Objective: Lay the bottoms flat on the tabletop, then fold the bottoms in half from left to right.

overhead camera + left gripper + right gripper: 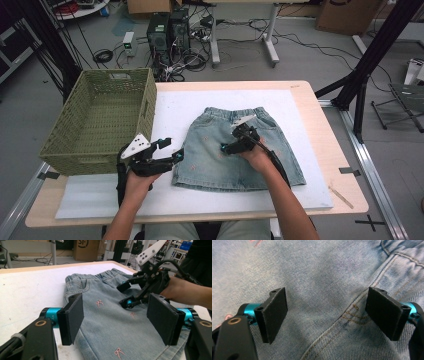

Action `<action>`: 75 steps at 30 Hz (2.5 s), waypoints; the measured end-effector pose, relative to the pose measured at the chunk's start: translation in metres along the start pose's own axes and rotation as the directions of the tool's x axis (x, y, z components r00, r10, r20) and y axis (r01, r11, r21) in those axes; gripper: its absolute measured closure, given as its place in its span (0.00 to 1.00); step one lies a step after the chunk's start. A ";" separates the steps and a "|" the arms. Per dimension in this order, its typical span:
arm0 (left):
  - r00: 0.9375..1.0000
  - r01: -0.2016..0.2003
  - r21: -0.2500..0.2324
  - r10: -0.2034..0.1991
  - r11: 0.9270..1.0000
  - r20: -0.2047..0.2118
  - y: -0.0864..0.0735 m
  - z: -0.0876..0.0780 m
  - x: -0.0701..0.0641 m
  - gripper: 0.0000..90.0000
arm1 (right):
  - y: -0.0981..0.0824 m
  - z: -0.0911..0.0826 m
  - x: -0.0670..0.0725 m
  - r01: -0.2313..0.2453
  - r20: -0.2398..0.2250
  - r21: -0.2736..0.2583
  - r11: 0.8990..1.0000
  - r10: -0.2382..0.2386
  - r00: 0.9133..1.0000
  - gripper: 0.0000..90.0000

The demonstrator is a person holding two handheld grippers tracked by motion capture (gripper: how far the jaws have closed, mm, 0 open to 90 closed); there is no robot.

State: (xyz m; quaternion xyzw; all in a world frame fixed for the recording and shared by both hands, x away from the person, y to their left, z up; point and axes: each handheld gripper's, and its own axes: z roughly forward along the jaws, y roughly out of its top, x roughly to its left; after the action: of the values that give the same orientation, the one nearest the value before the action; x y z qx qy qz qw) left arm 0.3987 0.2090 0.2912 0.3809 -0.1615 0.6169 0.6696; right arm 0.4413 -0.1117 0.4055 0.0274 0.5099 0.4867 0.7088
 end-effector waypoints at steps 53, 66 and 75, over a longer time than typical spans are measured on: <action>1.000 -0.009 0.040 0.008 0.999 0.003 -0.001 0.013 -0.012 0.23 | -0.104 -0.144 -0.069 -0.174 0.054 -0.263 0.949 0.194 0.979 0.20; 0.998 0.031 0.139 -0.024 0.990 -0.051 -0.011 0.014 -0.016 0.23 | -0.105 -0.141 -0.067 -0.170 0.054 -0.254 0.952 0.189 0.980 0.20; 0.995 0.058 0.212 -0.039 0.976 -0.096 -0.026 0.014 -0.018 0.28 | -0.108 -0.144 -0.064 -0.168 0.052 -0.264 0.950 0.188 0.981 0.20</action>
State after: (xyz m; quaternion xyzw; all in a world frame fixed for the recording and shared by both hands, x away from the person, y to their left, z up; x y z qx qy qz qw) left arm 0.4239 0.1881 0.2801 0.4259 -0.0539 0.6309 0.6463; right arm 0.4043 -0.2800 0.3232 -0.0007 0.4102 0.6094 0.6785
